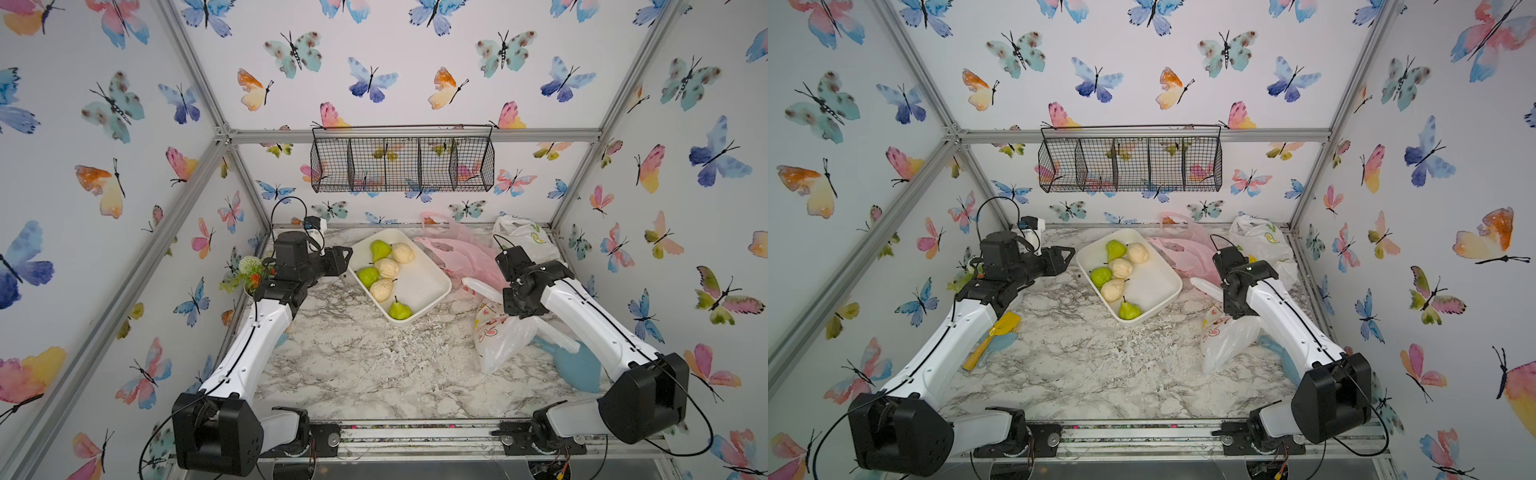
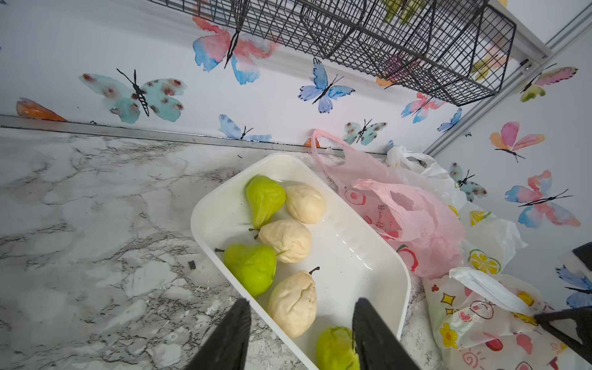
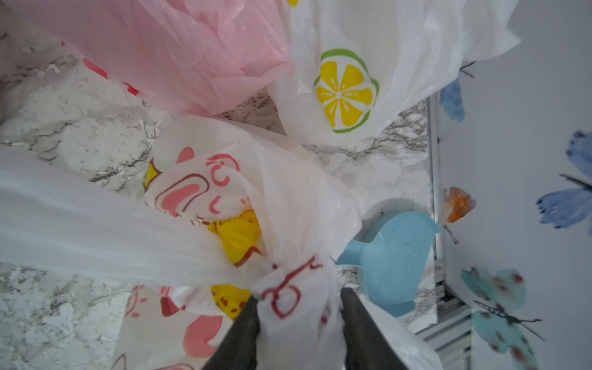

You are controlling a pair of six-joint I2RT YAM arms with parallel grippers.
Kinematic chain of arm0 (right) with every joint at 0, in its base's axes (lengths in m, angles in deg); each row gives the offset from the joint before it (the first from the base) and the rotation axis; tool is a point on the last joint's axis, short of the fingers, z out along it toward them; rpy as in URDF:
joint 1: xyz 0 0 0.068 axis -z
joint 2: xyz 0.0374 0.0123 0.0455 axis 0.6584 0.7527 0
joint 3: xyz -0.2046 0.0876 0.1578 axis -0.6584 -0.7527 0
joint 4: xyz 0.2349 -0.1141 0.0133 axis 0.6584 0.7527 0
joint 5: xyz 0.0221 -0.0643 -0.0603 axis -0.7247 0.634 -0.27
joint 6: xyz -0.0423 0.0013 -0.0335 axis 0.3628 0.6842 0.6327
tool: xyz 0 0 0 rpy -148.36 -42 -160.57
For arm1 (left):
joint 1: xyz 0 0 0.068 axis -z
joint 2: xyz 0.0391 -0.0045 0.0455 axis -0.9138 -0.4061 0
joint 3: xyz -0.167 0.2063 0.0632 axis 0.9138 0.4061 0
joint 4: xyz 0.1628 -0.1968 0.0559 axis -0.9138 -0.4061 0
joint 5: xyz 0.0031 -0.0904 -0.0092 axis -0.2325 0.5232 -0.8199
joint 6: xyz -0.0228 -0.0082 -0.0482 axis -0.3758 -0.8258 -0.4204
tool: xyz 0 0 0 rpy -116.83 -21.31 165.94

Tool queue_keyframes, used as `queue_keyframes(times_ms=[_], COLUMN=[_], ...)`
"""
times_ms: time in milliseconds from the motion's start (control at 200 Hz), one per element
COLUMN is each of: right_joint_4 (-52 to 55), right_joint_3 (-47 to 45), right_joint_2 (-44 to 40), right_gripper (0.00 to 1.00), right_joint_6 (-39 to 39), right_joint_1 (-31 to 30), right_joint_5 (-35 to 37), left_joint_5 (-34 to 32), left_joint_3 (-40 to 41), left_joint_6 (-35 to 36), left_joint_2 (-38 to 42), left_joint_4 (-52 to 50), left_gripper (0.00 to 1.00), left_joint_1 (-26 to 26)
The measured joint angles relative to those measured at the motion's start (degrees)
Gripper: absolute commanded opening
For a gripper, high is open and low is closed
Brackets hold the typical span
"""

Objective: Place the pears into plastic bags & tie knots
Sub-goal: Move the plastic bag to the center of the board, then pick up the plastic bag at the center of the board.

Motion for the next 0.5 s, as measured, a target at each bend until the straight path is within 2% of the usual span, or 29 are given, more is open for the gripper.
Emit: queue_keyframes(times_ms=[270,356,501], right_joint_4=[-4.7,-9.4,-20.2], right_joint_3=[15.8,18.8,21.7], right_joint_2=[2.6,7.3,20.1], right_gripper=[0.86,0.91,0.96], right_joint_6=[4.0,6.3,11.8], right_joint_1=[-2.4,-3.1,-3.3], right_joint_5=[-12.6,-12.1,-9.2], left_joint_5=[0.9,2.1,4.2], left_joint_3=[-0.1,-0.2,-0.5], left_joint_6=[-0.7,-1.3,-2.4], left_joint_2=[-1.0,-1.9,-2.8], left_joint_4=[0.2,0.7,0.6], left_gripper=[0.56,0.55,0.57], left_joint_1=[0.0,0.0,0.2])
